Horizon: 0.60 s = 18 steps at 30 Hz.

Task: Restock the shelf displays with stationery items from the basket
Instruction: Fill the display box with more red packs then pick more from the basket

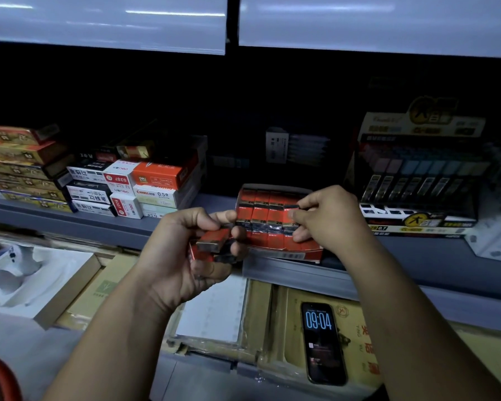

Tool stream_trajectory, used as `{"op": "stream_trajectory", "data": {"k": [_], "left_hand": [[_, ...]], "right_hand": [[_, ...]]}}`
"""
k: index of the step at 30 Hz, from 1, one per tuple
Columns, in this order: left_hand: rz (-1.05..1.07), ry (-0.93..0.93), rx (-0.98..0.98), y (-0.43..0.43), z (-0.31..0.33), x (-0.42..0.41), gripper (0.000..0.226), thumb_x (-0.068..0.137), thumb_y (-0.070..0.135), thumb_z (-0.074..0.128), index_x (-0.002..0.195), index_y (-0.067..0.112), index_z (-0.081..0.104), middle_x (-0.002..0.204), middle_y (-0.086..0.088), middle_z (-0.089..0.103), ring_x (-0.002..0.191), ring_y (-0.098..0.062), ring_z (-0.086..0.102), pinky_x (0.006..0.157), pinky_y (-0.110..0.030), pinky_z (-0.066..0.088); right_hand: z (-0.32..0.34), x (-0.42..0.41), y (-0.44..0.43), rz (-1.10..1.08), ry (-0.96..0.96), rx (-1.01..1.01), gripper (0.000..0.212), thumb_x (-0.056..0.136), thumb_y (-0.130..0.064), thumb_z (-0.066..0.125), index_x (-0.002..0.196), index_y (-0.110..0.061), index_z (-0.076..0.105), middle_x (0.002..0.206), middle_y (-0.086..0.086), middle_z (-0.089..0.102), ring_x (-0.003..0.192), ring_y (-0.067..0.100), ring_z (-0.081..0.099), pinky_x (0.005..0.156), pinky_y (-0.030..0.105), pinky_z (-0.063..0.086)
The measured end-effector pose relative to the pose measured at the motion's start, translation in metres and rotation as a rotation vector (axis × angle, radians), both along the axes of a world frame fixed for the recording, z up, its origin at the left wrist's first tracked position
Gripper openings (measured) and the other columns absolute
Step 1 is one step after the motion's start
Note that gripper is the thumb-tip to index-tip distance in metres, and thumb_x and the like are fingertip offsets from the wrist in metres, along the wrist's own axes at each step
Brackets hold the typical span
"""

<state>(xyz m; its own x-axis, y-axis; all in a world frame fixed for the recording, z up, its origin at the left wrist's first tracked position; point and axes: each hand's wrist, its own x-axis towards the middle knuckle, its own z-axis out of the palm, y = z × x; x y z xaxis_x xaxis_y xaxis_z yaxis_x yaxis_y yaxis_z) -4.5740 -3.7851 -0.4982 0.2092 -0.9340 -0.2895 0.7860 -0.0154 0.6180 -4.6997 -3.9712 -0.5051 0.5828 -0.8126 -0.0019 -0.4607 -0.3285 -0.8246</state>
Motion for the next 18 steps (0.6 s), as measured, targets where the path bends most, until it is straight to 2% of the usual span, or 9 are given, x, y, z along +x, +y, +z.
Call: {"op": "stream_trajectory", "data": {"k": [4,8,10,12,14,15,16,18], "left_hand": [[0.033,-0.039,0.037,0.001,0.003,-0.003,0.025,0.079,0.002,0.047,0.100,0.005,0.061,0.085,-0.014,0.058,0.066,-0.025,0.058,0.028,-0.012,0.028],[0.099,-0.089,0.045,0.000,0.006,-0.007,0.021,0.089,0.002,0.050,0.106,0.006,0.060,0.096,-0.017,0.065,0.067,-0.024,0.063,0.030,-0.011,0.025],[0.156,-0.113,0.039,-0.001,0.006,-0.007,0.018,0.090,0.003,0.053,0.106,0.009,0.060,0.101,-0.017,0.068,0.068,-0.022,0.065,0.030,-0.011,0.022],[0.193,-0.147,0.027,-0.003,0.005,-0.006,0.016,0.093,0.006,0.055,0.108,0.012,0.057,0.106,-0.015,0.071,0.066,-0.020,0.066,0.029,-0.011,0.024],[0.205,-0.230,0.043,-0.004,0.002,-0.005,0.022,0.097,0.010,0.056,0.119,0.011,0.055,0.112,-0.013,0.072,0.061,-0.017,0.064,0.028,-0.012,0.026],[0.209,-0.271,0.057,-0.005,0.001,-0.005,0.027,0.099,0.012,0.056,0.126,0.010,0.055,0.112,-0.012,0.072,0.059,-0.016,0.062,0.029,-0.012,0.026],[0.216,-0.296,0.064,-0.005,0.001,-0.005,0.031,0.100,0.012,0.055,0.130,0.009,0.054,0.110,-0.012,0.072,0.057,-0.015,0.060,0.029,-0.012,0.026],[0.247,-0.324,0.065,-0.007,-0.001,-0.005,0.029,0.100,0.011,0.054,0.129,0.008,0.055,0.099,-0.012,0.070,0.055,-0.014,0.057,0.029,-0.012,0.025]], "right_hand": [[0.001,0.000,0.001,0.009,0.019,-0.014,0.029,0.092,-0.016,0.074,0.118,-0.006,0.065,0.062,0.007,0.073,0.054,0.010,0.072,0.067,0.025,0.058],[-0.002,0.002,0.001,-0.005,0.047,-0.067,0.037,0.092,-0.016,0.074,0.126,-0.006,0.063,0.063,0.006,0.073,0.054,0.010,0.071,0.074,0.032,0.061],[-0.003,0.001,0.002,-0.014,0.059,-0.106,0.039,0.093,-0.017,0.073,0.129,-0.009,0.060,0.068,0.006,0.074,0.053,0.011,0.071,0.072,0.035,0.062],[-0.001,0.002,0.008,-0.006,0.039,-0.212,0.024,0.094,-0.020,0.070,0.116,-0.015,0.066,0.078,0.003,0.072,0.054,0.013,0.068,0.066,0.036,0.062],[0.006,0.003,0.019,0.036,-0.029,-0.291,0.003,0.092,-0.023,0.069,0.091,-0.022,0.071,0.074,-0.006,0.065,0.056,0.003,0.061,0.058,0.028,0.058],[0.009,0.005,0.026,0.095,-0.077,-0.272,0.009,0.092,-0.024,0.069,0.083,-0.023,0.071,0.069,-0.008,0.063,0.053,0.002,0.057,0.053,0.023,0.052],[0.012,0.006,0.033,0.176,-0.136,-0.201,0.013,0.093,-0.024,0.068,0.081,-0.021,0.071,0.065,-0.006,0.062,0.050,0.003,0.053,0.048,0.025,0.047],[0.019,0.009,0.045,0.314,-0.229,-0.009,0.014,0.096,-0.025,0.065,0.086,-0.017,0.069,0.063,0.000,0.063,0.046,0.011,0.054,0.041,0.028,0.043]]}}
